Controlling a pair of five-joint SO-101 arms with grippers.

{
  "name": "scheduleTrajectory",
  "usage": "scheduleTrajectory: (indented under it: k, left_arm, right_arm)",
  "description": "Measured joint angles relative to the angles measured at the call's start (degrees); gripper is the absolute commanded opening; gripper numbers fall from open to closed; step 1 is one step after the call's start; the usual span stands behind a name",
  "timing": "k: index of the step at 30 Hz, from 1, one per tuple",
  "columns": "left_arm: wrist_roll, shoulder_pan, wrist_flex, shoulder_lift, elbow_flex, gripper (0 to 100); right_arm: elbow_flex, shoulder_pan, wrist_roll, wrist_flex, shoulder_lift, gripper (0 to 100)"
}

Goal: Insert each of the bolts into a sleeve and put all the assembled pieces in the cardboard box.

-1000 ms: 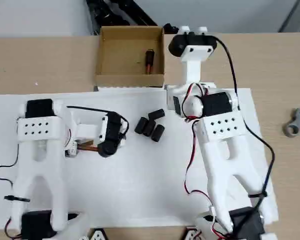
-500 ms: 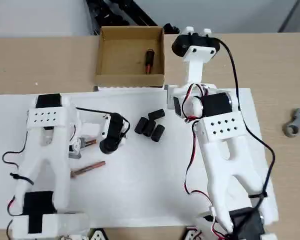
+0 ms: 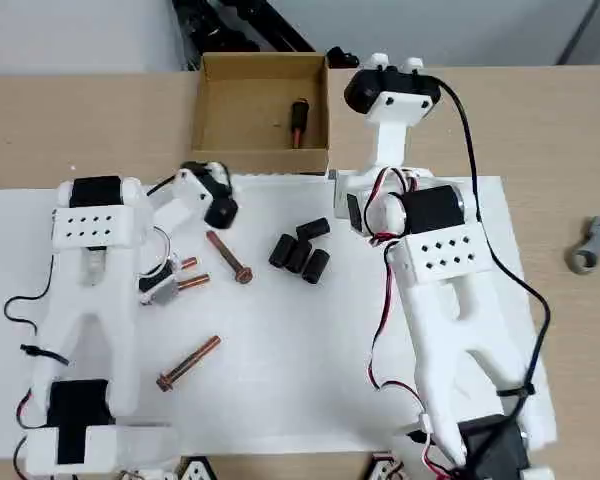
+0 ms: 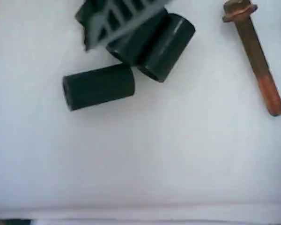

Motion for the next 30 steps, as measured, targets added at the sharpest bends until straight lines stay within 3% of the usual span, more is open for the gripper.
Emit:
scheduleTrajectory:
  k: [9, 17, 22, 30]
  left_arm:
    - [32.44, 4.22, -3.96, 0.18, 0.00, 12]
    - [61.89, 12.13, -16.62, 0.18, 0.00, 12]
    - [72.70, 13.54, -23.38, 0.97, 0.00, 12]
    - [78.24, 13.98, -26.46, 14.86, -1.41, 12]
  right_arm:
    - [3.96, 0.18, 0.00, -1.49, 0.00, 12.8]
    - [3.96, 0.26, 0.00, -3.16, 0.00, 12.8]
    - [3.96, 0.26, 0.00, -3.16, 0.00, 12.8]
    - [3.96, 0.26, 0.00, -3.16, 0.00, 12.8]
